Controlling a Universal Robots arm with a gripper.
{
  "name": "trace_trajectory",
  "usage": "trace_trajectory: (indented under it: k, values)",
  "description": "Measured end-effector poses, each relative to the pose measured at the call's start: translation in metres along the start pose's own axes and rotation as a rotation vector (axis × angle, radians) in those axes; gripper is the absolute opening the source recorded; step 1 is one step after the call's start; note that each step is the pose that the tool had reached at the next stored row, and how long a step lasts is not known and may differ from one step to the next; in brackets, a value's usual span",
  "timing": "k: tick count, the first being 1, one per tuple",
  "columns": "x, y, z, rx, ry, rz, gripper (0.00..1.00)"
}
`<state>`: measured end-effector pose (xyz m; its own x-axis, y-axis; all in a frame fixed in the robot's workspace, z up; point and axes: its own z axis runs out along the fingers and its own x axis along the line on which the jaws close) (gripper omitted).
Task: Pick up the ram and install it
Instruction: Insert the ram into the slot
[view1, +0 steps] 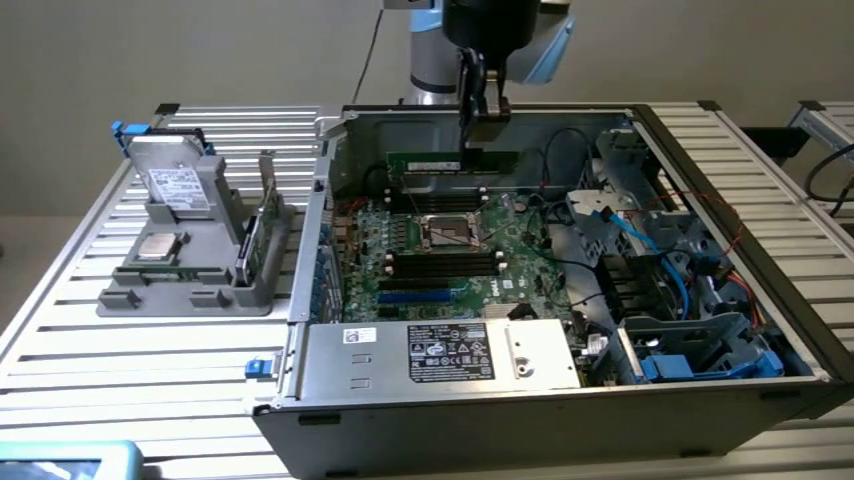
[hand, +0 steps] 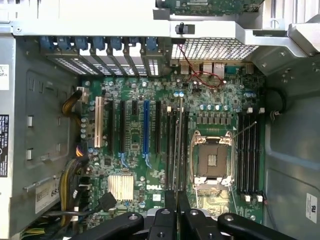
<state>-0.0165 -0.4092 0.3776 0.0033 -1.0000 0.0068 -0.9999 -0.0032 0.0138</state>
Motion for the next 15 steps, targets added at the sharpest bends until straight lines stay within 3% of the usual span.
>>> trace_trajectory:
  k: [10, 13, 15]
  values:
    - [-0.007, -0.0002, 0.0171, 0.0002, 0.0004, 0.000, 0.13]
    - [-0.009, -0.0003, 0.0203, 0.0011, 0.0046, 0.000, 0.13]
    - [-0.009, -0.0003, 0.0221, 0.0016, 0.0119, 0.000, 0.13]
